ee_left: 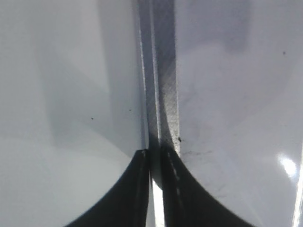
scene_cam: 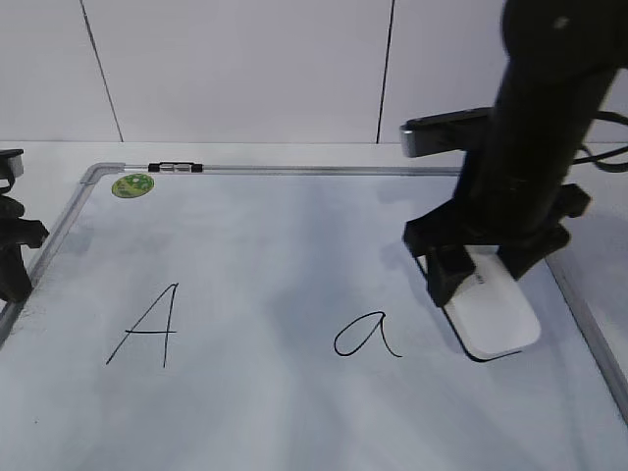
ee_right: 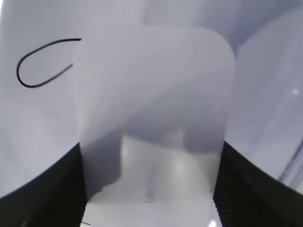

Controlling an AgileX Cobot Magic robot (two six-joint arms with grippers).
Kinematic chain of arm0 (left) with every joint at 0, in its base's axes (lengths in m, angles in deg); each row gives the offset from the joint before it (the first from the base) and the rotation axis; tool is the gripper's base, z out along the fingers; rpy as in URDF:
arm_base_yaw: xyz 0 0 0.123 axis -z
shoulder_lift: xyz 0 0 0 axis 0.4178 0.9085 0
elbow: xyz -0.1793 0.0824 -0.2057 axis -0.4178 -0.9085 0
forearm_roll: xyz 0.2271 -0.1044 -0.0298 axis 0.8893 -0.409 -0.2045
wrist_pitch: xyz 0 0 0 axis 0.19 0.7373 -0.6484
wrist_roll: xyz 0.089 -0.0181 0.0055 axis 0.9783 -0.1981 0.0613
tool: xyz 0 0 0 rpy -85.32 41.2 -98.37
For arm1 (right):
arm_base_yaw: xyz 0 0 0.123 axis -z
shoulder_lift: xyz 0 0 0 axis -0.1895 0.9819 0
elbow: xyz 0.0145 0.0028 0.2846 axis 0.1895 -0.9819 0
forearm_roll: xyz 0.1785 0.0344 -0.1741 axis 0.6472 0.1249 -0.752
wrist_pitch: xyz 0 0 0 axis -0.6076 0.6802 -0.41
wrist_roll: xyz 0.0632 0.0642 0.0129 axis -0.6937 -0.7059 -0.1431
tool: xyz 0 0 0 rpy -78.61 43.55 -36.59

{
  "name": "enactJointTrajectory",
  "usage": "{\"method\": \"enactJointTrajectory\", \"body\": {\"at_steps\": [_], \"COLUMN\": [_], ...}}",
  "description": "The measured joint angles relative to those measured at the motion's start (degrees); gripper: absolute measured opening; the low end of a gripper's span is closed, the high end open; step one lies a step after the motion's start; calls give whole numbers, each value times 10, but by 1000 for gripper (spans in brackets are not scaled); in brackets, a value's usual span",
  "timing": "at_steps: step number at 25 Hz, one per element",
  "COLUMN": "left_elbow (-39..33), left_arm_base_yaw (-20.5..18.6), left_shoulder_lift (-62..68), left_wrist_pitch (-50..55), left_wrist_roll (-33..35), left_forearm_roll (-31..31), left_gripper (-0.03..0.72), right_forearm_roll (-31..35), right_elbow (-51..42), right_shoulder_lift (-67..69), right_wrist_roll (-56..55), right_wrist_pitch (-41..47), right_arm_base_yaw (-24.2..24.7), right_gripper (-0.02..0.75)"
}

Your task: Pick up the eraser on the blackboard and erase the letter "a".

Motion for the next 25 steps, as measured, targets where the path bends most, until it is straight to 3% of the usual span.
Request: {"method": "enactJointTrajectory", "body": {"at_steps": [8,13,25], "left_elbow": [0,0,0], "left_arm_base_yaw": [0,0,0], "left_shoulder_lift": [0,0,0], "left_wrist_pitch": [0,0,1], "left_wrist_roll": [0,0,0], "left_forearm_roll": [-1,-1,-3], "left_gripper": [50,50,50], "right_forearm_roll": [0,36,24], "right_elbow": [115,119,123], "right_shoulder_lift": [141,169,179], "right_wrist_roll": [17,48,71], "right_wrist_pitch": [12,12,15], "right_arm_base_yaw": [-41,-48,-120], "right_gripper": [571,571,571]}}
